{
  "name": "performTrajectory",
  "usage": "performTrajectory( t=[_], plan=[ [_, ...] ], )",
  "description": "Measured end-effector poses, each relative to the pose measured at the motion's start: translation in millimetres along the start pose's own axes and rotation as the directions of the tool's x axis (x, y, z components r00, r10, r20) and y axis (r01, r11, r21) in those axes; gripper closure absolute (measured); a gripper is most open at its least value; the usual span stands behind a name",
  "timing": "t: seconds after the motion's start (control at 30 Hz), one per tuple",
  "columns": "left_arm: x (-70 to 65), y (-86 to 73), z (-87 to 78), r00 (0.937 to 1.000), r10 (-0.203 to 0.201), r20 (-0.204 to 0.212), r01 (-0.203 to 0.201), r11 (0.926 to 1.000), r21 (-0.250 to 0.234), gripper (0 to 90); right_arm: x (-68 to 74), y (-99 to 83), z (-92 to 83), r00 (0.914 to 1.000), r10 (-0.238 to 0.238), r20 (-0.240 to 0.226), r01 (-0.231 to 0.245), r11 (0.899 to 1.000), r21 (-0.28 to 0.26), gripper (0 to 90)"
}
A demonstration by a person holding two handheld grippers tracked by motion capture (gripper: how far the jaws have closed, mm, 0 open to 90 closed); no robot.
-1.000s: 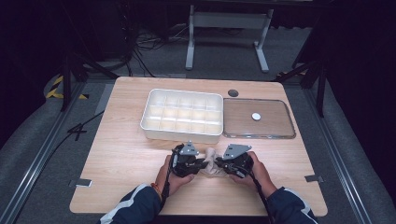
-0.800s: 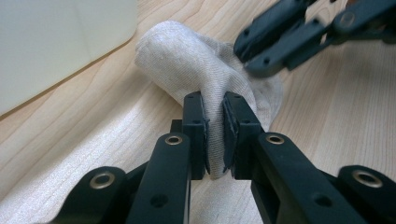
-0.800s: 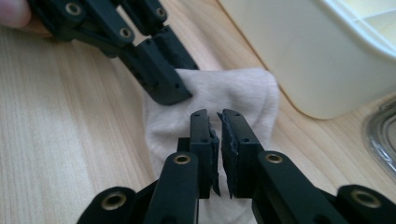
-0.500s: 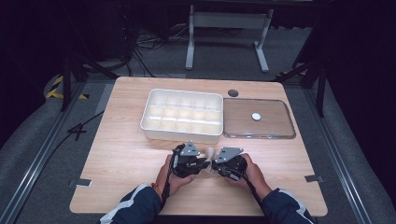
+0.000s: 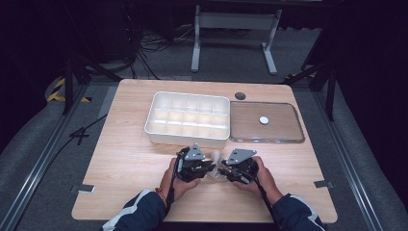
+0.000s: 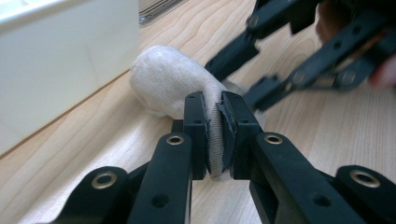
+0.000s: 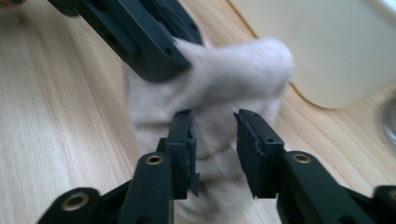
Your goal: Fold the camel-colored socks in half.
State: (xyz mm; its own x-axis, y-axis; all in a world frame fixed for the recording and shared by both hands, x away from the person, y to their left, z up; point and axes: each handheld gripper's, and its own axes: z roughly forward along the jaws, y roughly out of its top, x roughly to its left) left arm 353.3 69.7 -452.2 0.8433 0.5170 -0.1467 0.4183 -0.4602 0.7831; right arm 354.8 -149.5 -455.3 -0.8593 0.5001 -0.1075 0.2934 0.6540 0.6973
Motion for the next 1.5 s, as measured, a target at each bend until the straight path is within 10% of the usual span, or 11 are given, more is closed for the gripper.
performTrajectory(
  t=[0.57, 0.9, 1.5],
  plan=[
    [-19.5, 12.0, 13.7, 0.9889, 0.148, -0.013, -0.147, 0.9862, 0.076, 80.3, -7.3, -8.9, 5.2, 0.9994, 0.035, 0.007, -0.035, 0.999, 0.039, 63.0],
    [-20.6, 10.8, 20.0, 0.9896, 0.143, -0.013, -0.142, 0.9862, 0.086, 80.2, -14.4, -8.9, -1.2, 0.9982, 0.059, 0.0, -0.059, 0.997, 0.04, 54.2],
    [-29.3, 10.3, 34.4, 0.9863, 0.165, 0.0, -0.164, 0.9834, 0.077, 74.9, -20.7, -19.4, -0.7, 0.9946, 0.088, -0.054, -0.084, 0.993, 0.083, 79.7]
  ],
)
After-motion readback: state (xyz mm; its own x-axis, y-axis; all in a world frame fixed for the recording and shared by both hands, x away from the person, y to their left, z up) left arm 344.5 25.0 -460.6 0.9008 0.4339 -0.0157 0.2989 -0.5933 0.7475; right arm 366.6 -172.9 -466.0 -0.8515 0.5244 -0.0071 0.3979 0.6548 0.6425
